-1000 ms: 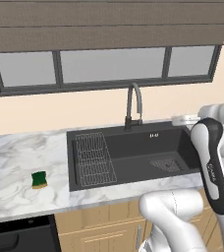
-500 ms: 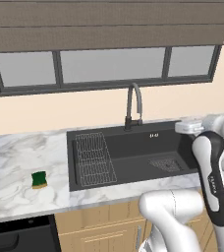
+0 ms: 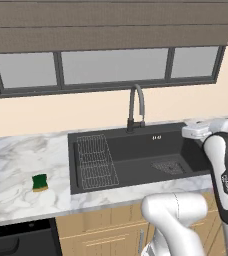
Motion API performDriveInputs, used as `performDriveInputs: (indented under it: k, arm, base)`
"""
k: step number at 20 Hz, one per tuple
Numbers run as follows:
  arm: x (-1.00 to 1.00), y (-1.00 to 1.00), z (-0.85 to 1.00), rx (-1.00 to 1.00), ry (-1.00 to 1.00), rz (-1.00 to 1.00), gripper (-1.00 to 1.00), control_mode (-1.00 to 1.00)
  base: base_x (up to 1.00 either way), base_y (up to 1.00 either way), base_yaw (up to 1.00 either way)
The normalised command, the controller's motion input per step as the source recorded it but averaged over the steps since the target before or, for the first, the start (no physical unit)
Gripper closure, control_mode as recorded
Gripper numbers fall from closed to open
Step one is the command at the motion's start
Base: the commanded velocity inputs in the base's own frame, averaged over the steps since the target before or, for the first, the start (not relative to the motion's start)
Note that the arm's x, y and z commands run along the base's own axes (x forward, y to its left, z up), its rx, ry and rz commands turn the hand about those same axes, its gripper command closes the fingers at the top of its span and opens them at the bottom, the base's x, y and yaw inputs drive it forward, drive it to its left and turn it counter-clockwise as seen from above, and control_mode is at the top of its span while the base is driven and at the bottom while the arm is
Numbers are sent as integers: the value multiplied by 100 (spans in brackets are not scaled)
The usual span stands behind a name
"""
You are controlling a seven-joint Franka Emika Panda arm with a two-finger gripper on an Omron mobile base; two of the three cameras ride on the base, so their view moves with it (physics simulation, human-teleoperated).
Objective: Soak the sponge with water for a few seconds and then drop it inside the sink.
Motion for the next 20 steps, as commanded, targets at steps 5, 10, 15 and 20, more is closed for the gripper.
performDriveInputs:
  k: [5,10,15,20]
  arm:
    - [5,4,-3,0,2,10,-100,-100]
    - [17,0,-7,0,-8,12,-100,-100]
    - [10,10,-12,0,-13,2,-100,-100]
    - [3,27,-3,-2,-5,0,-100,-100]
  base:
    - [0,0,0]
    - [0,0,0]
    - [0,0,0]
    - [0,0,0]
